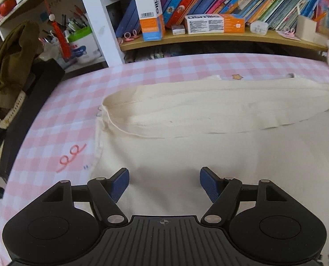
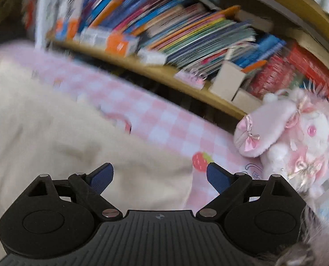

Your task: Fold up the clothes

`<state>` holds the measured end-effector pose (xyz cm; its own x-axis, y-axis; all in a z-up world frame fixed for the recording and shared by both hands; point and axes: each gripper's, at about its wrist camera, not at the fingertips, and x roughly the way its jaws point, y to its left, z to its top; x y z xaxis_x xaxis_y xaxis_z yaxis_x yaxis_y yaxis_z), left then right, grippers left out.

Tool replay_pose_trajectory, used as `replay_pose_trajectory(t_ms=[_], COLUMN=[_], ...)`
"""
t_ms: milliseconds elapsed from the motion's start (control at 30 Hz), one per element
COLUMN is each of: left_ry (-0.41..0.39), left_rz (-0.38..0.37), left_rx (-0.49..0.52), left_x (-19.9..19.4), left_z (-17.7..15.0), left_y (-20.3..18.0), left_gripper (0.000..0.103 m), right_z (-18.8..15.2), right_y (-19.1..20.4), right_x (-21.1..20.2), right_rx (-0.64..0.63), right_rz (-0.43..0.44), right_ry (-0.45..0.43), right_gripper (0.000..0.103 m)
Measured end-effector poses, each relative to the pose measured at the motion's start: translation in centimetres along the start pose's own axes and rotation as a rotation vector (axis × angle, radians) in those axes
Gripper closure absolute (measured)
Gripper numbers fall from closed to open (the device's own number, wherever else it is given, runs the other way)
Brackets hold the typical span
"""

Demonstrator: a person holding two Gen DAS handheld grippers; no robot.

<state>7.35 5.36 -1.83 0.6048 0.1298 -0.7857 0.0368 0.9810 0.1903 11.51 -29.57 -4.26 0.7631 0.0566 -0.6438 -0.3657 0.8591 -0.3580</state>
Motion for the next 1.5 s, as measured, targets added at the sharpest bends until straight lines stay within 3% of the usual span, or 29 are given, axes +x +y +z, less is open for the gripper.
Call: replay_pose_trajectory(t_ms=[133,200,333,400,500,567,633,733,900,1000,1233,1300,1500], left_ry=[-0.037,-0.071,-0.143,-0.167,-0.210,-0.244,-0.276,-0.318,-0.336,-0.343,-0.376,-0.380,-0.395], left_rz=[0.006,-0.004,-0.012,-0.004,0.004,0.012,0.030,0.035,0.017,0.012,-0.039,-0.043,-0.024], left_rx=[0.070,0.148,0.348,0.429,0.545,0.628,0.699,0.759,0.810,0.818,0.842,0.832,0.829], left_x=[-0.2,-0.4,-0.6,-0.4,0.0,0.4,1.2,2.0,2.2,1.9,1.1,1.3,2.8], left_z=[0.6,0.6,0.2,0.1,-0.1,-0.2,-0.5,0.0,0.5,0.2,-0.3,-0.2,1.5], left_y=[-0.9,-1.8,-4.3,-5.4,-7.0,-8.0,-8.7,-9.1,-9.4,-9.5,-10.5,-10.6,-11.0], left_gripper=[0.030,0.030,0.030,0.030,0.030,0.029,0.029,0.028,0.027,0.027,0.027,0.027,0.022], right_z=[-0.1,0.2,1.4,2.8,5.9,6.7,6.5,5.1,3.8,3.1,4.8,5.7,9.8], right_y=[2.9,4.3,6.5,5.7,1.5,0.0,0.3,3.3,9.6,12.9,16.7,16.9,14.5], right_x=[0.3,0.7,2.1,3.4,5.3,4.7,3.2,0.6,-1.6,-1.4,0.7,1.5,3.8], right_rx=[-0.256,-0.379,-0.574,-0.541,-0.243,-0.133,-0.151,-0.292,-0.530,-0.688,-0.878,-0.876,-0.646], right_rz=[-0.063,-0.089,-0.111,-0.156,-0.279,-0.278,-0.246,-0.178,-0.021,-0.031,-0.066,-0.086,-0.144], right_ry=[-0.005,-0.030,-0.063,-0.051,0.026,0.024,-0.014,-0.078,-0.121,-0.132,-0.208,-0.232,-0.194], right_gripper=[0.011,0.011,0.022,0.022,0.029,0.030,0.029,0.027,0.026,0.027,0.028,0.028,0.027])
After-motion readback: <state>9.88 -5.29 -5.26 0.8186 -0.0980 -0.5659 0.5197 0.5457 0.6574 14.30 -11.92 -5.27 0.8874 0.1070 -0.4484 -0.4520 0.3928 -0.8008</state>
